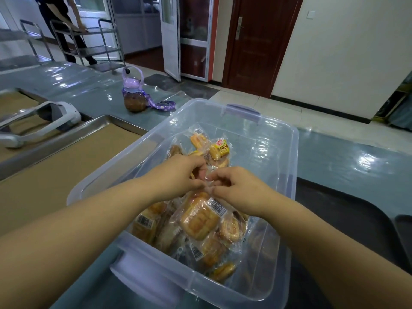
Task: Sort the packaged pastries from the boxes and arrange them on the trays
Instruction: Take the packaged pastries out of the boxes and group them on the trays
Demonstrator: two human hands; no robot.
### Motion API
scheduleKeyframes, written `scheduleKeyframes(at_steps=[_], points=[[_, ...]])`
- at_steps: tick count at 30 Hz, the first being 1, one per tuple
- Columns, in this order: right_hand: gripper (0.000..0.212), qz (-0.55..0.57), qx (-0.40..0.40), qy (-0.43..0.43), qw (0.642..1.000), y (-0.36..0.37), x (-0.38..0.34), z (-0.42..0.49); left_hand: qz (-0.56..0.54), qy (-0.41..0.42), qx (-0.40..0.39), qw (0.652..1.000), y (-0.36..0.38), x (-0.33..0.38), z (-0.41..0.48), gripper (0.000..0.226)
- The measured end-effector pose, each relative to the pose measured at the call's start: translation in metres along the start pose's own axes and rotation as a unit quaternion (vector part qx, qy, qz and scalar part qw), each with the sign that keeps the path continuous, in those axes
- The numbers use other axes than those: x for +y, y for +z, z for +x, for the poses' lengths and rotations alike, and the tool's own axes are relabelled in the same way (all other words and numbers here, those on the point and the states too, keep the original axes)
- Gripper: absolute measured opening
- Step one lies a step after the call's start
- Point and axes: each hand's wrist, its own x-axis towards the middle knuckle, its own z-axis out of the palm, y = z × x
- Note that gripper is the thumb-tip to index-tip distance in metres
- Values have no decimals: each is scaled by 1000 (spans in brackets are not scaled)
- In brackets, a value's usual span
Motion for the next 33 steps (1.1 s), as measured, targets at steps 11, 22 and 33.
scheduleKeyframes(at_steps=[11,22,33], points=[[16,-94,84,47,991,-5,4,5,71,-67,-91,991,-10,-39,-14,29],[20,-173,107,52,978,-3,-1,-1,220,-17,-167,961,-16,-42,-14,12],[18,-250,119,142,950,-12,4,5,313,44,-177,932,10,-33,32,22]])
